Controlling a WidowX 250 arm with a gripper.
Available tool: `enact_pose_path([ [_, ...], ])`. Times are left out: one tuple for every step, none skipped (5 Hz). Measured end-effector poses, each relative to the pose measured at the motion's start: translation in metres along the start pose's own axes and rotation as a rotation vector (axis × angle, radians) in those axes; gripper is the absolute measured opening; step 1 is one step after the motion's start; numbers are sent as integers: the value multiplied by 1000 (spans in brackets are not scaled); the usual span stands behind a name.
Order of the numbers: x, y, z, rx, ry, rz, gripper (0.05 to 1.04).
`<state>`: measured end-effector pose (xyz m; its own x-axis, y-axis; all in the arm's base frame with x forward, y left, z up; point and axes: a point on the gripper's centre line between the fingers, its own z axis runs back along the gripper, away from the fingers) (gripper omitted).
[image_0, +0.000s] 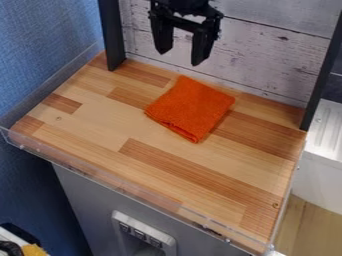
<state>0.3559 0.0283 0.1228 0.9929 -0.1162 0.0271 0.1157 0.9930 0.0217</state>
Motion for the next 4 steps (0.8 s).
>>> enact_pose_path([
  [5,-1,-4,-10,3,-10,670],
  [12,-3,-16,-17,11,-16,370],
  [16,-4,-31,-22,2,-31,156],
  [11,-7,-51,-31,14,-29,67],
])
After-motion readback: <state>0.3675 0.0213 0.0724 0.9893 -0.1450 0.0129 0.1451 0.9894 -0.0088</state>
